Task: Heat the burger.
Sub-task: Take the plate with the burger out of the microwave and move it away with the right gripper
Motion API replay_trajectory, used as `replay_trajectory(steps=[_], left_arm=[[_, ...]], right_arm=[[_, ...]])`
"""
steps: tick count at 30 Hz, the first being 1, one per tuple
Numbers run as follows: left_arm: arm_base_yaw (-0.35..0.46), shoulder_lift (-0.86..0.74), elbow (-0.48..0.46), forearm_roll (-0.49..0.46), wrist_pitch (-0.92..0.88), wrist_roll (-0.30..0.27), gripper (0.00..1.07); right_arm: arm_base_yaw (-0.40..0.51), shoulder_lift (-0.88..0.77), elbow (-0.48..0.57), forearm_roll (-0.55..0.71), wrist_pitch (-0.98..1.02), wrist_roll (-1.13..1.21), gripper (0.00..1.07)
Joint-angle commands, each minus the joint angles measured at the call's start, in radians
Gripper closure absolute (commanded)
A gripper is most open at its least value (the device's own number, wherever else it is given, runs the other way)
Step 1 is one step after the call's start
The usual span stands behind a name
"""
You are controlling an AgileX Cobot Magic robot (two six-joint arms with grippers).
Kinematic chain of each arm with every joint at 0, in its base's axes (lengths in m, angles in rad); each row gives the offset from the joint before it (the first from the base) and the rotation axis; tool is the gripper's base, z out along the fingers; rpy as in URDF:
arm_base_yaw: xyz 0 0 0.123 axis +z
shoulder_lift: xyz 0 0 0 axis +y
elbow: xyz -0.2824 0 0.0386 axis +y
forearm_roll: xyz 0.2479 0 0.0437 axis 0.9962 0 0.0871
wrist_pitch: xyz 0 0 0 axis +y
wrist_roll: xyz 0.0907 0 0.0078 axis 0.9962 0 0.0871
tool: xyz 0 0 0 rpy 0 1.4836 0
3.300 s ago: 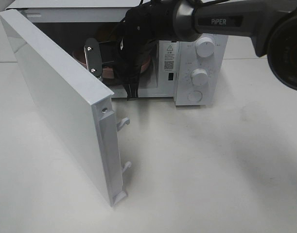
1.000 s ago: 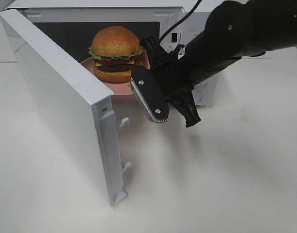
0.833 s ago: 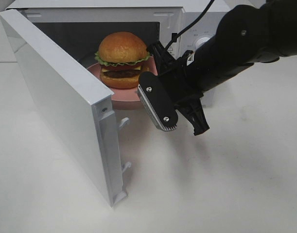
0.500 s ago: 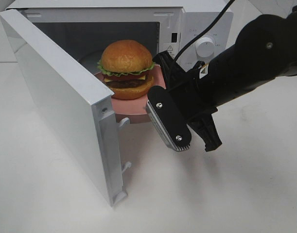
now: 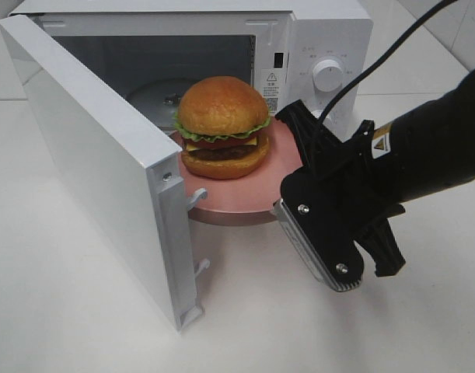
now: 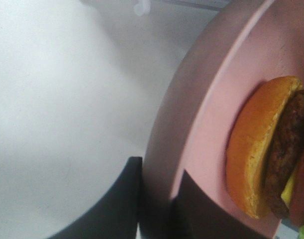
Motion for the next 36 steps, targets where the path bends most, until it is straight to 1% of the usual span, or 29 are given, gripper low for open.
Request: replay_trajectory(steps=[1, 3, 4, 8, 9, 10, 11, 13, 14, 15, 16, 19, 23, 25, 28, 30, 33, 35, 36], left_arm=[[0.001, -0.016, 0.003, -0.008, -0.008, -0.002, 0.06], [0.001, -0.016, 0.003, -0.008, -0.008, -0.002, 0.06], [0.001, -0.016, 0.003, -0.008, -0.008, -0.002, 0.06], [0.001, -0.016, 0.003, -0.008, -0.008, -0.002, 0.06], [0.001, -0.016, 0.003, -0.008, -0.008, -0.002, 0.06], [0.001, -0.016, 0.003, -0.008, -0.008, -0.002, 0.06], [0.001, -0.016, 0.003, -0.008, -0.008, -0.002, 0.06], [0.001, -0.016, 0.003, -0.008, -0.008, -0.002, 0.06], [0.001, -0.016, 0.003, -0.008, -0.008, -0.002, 0.06], [0.001, -0.016, 0.003, -0.008, -0.008, -0.002, 0.06], [0.001, -0.016, 0.003, -0.008, -0.008, -0.002, 0.06], [0.001, -0.016, 0.003, -0.008, -0.008, -0.002, 0.06], [0.001, -0.016, 0.003, -0.008, -0.008, -0.002, 0.06], [0.001, -0.016, 0.003, -0.008, -0.008, -0.002, 0.07], [0.001, -0.016, 0.003, -0.008, -0.008, -0.002, 0.07], [0.001, -0.016, 0.003, -0.008, -0.008, -0.002, 0.07], [0.001, -0.016, 0.003, -0.008, -0.008, -0.002, 0.07], [0.001, -0.016, 0.003, -0.008, -0.008, -0.002, 0.07], [0.001, -0.016, 0.003, -0.008, -0.008, -0.002, 0.07]], right_arm=[[0.007, -0.088, 0.041, -0.044, -0.056, 0.064, 1.07], [0.007, -0.106, 0.053, -0.049, -0.054, 0.068, 1.07], [0.007, -0.139, 0.078, -0.066, -0.05, 0.082, 1.07], [0.007, -0.188, 0.113, -0.094, -0.038, 0.11, 1.07], [0.007, -0.223, 0.137, -0.113, -0.027, 0.124, 1.07], [0.007, -0.223, 0.137, -0.113, -0.027, 0.124, 1.07], [0.007, -0.259, 0.161, -0.14, -0.018, 0.153, 1.07], [0.007, -0.273, 0.168, -0.152, -0.01, 0.165, 1.07], [0.007, -0.305, 0.18, -0.181, 0.016, 0.189, 1.07], [0.007, -0.305, 0.18, -0.181, 0.016, 0.189, 1.07], [0.007, -0.341, 0.185, -0.209, 0.048, 0.217, 1.07], [0.007, -0.39, 0.187, -0.242, 0.086, 0.257, 1.07], [0.007, -0.439, 0.188, -0.263, 0.124, 0.293, 1.07], [0.007, -0.499, 0.188, -0.298, 0.178, 0.341, 1.07], [0.007, -0.515, 0.188, -0.307, 0.189, 0.353, 1.07], [0.007, -0.573, 0.188, -0.35, 0.242, 0.42, 1.07], [0.007, -0.585, 0.188, -0.36, 0.255, 0.433, 1.07], [0.007, -0.641, 0.188, -0.422, 0.326, 0.511, 1.07], [0.007, -0.641, 0.188, -0.422, 0.326, 0.511, 1.07]])
